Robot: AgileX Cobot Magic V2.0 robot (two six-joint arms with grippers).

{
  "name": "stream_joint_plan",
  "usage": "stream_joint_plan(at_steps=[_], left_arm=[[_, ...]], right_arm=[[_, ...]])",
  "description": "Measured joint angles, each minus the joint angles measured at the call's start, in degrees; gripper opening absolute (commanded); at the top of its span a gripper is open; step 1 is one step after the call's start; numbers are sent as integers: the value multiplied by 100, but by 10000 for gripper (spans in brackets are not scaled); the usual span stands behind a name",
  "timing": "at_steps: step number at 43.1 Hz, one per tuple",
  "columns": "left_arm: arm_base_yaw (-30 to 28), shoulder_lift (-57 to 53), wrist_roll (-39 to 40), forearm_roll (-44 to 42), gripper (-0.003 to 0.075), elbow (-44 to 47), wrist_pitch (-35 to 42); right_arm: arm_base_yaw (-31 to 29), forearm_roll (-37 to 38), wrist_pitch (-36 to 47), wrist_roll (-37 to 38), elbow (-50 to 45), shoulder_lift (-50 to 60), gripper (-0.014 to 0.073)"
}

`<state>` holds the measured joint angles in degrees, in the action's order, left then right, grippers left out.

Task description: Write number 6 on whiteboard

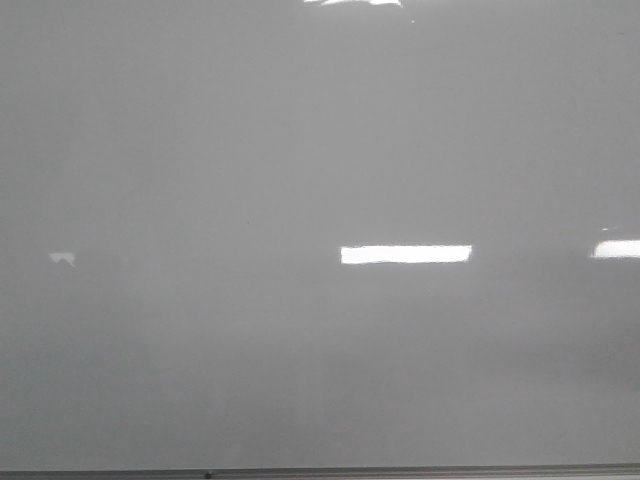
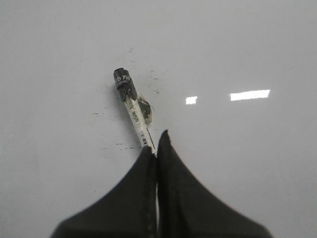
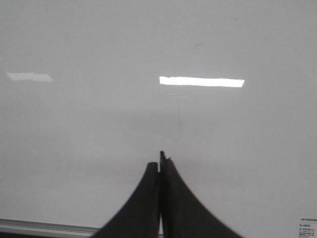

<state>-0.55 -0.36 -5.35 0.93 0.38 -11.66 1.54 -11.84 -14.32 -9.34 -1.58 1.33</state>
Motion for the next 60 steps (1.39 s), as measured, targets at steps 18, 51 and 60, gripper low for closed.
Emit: stream_joint_plan(at_steps=[18,51,60], left_arm=[[0,0,0,-182,-20,0,148],[-13,1724,22,38,-20,-2053,297],[-13,1905,22,38,109,-2063,263]], right_arm=[[0,-68,107,0,0,0,-60],[0,-203,-290,0,2614,-1697,-60],[0,-203,-453,0,2638,-1892,72]])
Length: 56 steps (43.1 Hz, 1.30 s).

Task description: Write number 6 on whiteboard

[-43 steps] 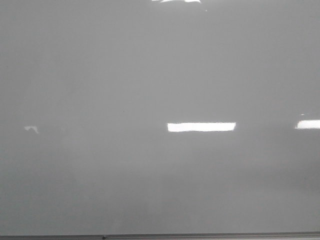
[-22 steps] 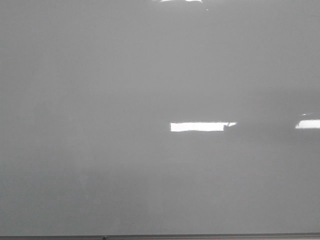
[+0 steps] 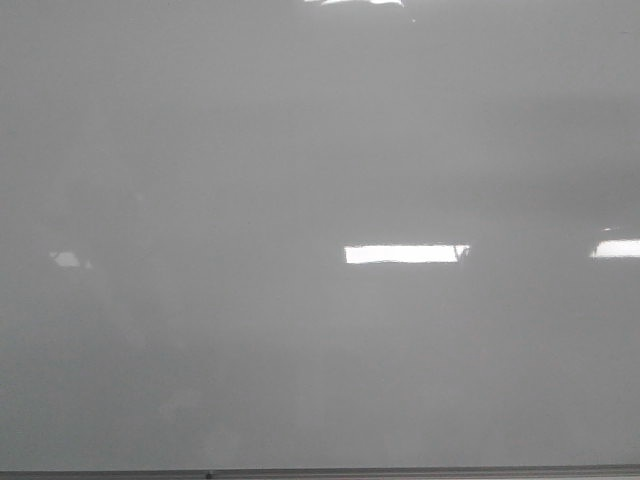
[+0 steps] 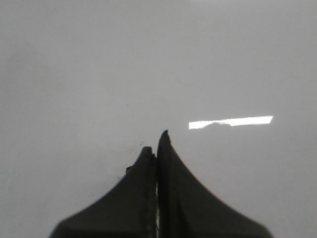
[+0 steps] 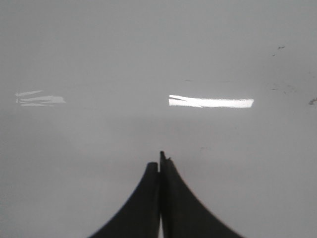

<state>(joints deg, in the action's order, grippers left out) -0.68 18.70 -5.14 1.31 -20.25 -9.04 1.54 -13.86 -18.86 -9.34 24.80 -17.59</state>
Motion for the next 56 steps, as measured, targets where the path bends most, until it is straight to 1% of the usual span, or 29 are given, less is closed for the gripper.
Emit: stream_joint_plan(at_steps=[3,4,6,7,8,10,12,15,19,25,30,35,41,45,49,56], left_arm=[[0,12,0,0,270,-3,0],[0,12,0,0,325,-3,0],[0,12,0,0,448,-3,0],[0,12,0,0,479,-3,0],[0,12,0,0,529,-3,0],[0,12,0,0,579,-3,0],[0,12,0,0,597,-3,0],[0,12,0,0,596,-3,10],[0,12,0,0,596,-3,10],[-37,432,0,80,587,-23,-145],[-233,1252,246,108,587,-121,-239],[-611,2229,514,126,587,-393,-239],[-891,3390,553,296,587,-690,-204],[-892,4076,582,442,587,-793,-180],[-767,4746,582,496,587,-840,-32],[-549,5691,587,529,586,-868,708]], right_arm=[[0,0,-24,0,0,0,235],[0,0,-32,0,0,0,323],[0,0,-51,0,0,0,456],[0,0,-68,0,0,0,514],[0,0,-85,0,0,0,584],[0,0,-109,0,0,0,665],[0,0,-135,0,0,0,657],[0,0,-135,0,0,0,640],[0,0,-148,0,0,0,640],[0,0,-150,0,0,0,640],[0,0,-160,0,0,0,640],[0,0,-173,0,0,0,640],[0,0,-175,0,0,0,640],[0,0,-175,0,0,0,640],[0,0,-175,0,0,0,640],[0,0,-185,0,0,0,640]])
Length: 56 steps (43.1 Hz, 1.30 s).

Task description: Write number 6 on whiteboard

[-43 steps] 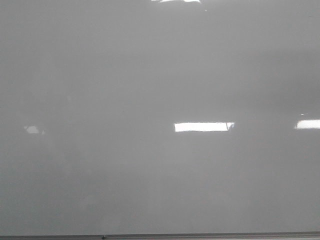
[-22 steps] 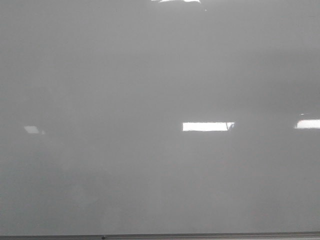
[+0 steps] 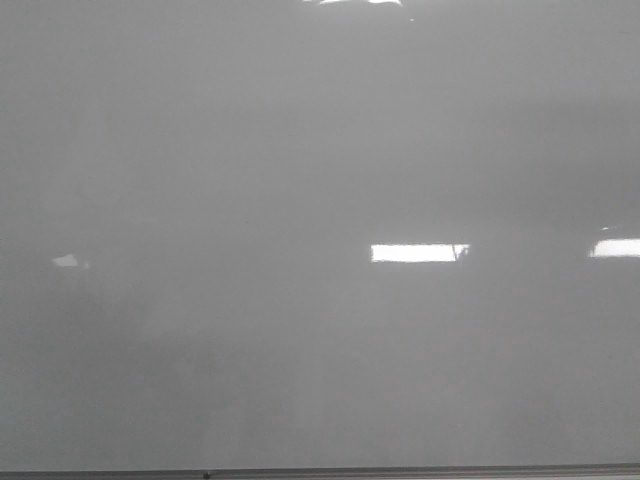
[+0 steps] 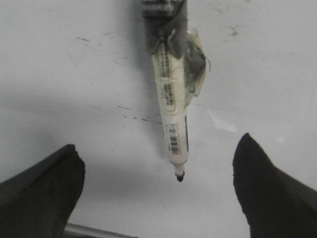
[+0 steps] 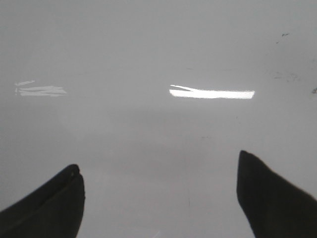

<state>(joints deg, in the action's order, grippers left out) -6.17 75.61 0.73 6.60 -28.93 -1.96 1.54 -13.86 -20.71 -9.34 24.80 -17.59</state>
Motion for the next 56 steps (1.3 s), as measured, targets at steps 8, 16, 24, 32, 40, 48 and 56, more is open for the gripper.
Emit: stream_joint_plan(at_steps=[8,16,24,32,40,48,56], left_arm=[[47,693,0,11,585,-13,772],[47,918,0,11,471,-13,1204],[47,918,0,11,243,-27,1348],[47,918,0,11,45,-27,1361],[47,886,0,1,-20,-31,1272],[121,305,0,-315,-20,-359,156],[872,-147,-515,-605,-20,-1230,-1673]], right_arm=[[0,0,0,0,0,0,640],[0,0,0,0,0,0,640],[0,0,0,0,0,0,640],[0,0,0,0,0,0,640],[0,0,0,0,0,0,640],[0,0,-150,0,32,-37,640],[84,-3,-891,-196,430,-510,640]])
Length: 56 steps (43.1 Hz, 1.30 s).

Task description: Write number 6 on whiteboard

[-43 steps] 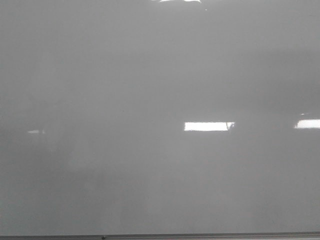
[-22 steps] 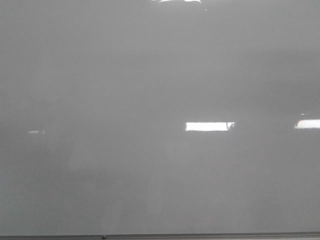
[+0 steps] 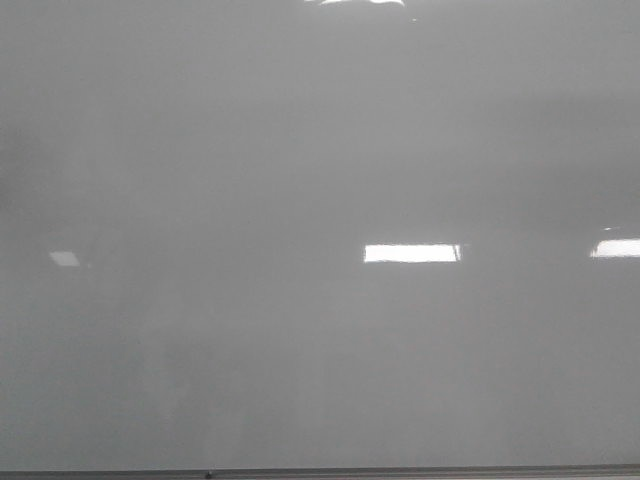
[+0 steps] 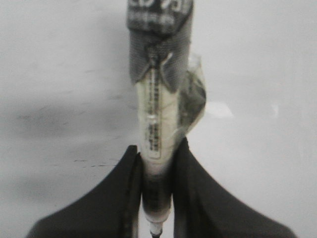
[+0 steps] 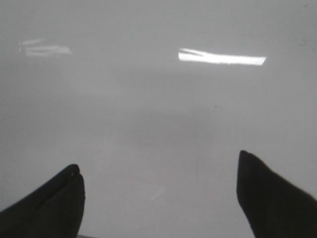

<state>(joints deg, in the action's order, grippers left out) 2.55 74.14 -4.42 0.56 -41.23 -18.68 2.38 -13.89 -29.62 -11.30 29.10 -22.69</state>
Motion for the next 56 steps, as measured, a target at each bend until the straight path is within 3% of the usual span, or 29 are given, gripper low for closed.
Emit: stream_joint_plan(at_steps=[6,12,21,30,45,47,56], left_arm=[[1036,-23,-1035,-56,-20,-635,-1291],[2166,-23,-1893,-56,-20,-1057,-2093],[3873,-32,-2984,-56,-20,-1203,-2257],[4979,-32,-3369,-56,-20,-1203,-1991],[5461,-32,-3393,-56,-20,-1216,-1548],[5461,-32,-3393,-56,-20,-1216,-1522],[5461,-32,-3393,-56,-20,-1219,-1500]], right_arm=[[360,-255,-424,-529,371,-608,640],[901,-704,-760,-1281,693,-1227,640],[1983,-1320,-1200,-2624,1168,-2152,640],[2929,-1822,-1212,-3384,1610,-2837,640],[3636,-1950,-1166,-3485,2132,-3906,623],[3680,-1954,-1166,-3497,2160,-4015,591],[3732,-1964,-1154,-3546,2183,-4214,263]])
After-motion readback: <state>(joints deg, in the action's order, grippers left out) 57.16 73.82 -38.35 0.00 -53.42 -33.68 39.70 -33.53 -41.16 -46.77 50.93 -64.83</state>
